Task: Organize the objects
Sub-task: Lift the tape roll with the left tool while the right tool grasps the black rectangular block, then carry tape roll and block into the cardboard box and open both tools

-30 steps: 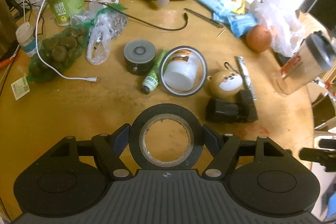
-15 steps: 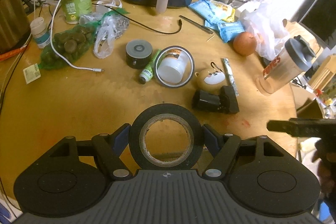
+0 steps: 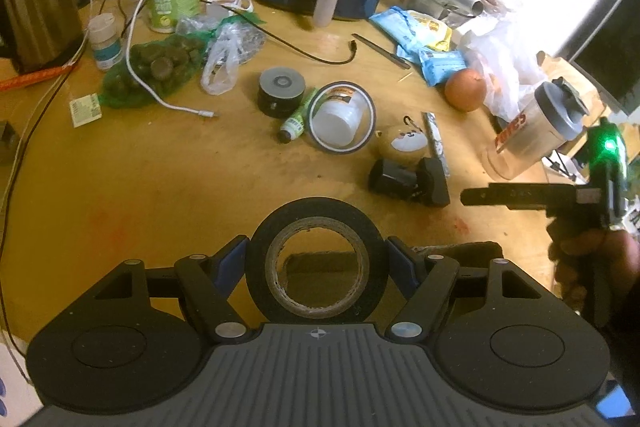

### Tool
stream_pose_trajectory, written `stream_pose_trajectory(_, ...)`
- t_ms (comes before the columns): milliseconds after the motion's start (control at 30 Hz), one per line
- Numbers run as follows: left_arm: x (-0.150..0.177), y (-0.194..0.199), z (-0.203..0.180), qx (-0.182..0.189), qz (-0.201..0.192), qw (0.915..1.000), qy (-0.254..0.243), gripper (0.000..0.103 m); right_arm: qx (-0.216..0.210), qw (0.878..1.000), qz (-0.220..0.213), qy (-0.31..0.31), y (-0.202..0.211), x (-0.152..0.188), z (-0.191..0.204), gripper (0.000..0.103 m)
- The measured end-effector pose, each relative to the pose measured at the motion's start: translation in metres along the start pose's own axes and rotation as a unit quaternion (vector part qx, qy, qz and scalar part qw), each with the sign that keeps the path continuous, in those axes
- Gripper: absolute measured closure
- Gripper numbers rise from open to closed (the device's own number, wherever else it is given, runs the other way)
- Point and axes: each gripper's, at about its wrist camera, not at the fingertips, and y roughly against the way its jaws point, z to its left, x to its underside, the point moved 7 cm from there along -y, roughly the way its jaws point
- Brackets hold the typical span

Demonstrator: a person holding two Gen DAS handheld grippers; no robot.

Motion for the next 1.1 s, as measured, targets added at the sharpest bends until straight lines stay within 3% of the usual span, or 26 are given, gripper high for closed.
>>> stream_pose_trajectory(333, 0.008, 0.008, 0.021, -0.012, -0.001, 0.9995, 0.030, 0.031, 0.030, 0.999, 0.003, 0.022, -0.036, -0.020, 0.004, 0.025)
stream_pose_trajectory(600, 0.014, 0.008, 0.034, -0.022, 0.004, 0.9984, 0.053, 0.031, 0.025, 0.999, 0.014, 0.039, -0.054, -0.022, 0.019, 0.036)
stream_pose_trajectory(800, 0.019, 0.007, 0.037, -0.024, 0.008, 0.9978, 0.060, 0.031, 0.033, 0.997, 0.014, 0.062, -0.064, -0.019, 0.029, 0.050)
stream_pose_trajectory(867, 0.020, 0.007, 0.037, -0.024, 0.009, 0.9979, 0.060, 0.031, 0.041, 0.996, 0.009, 0.077, -0.064, -0.019, 0.032, 0.068)
stream_pose_trajectory(1100, 0.021, 0.007, 0.030, -0.018, 0.010, 0.9985, 0.050, 0.031, 0.027, 0.997, 0.002, 0.074, -0.057, -0.017, 0.032, 0.069)
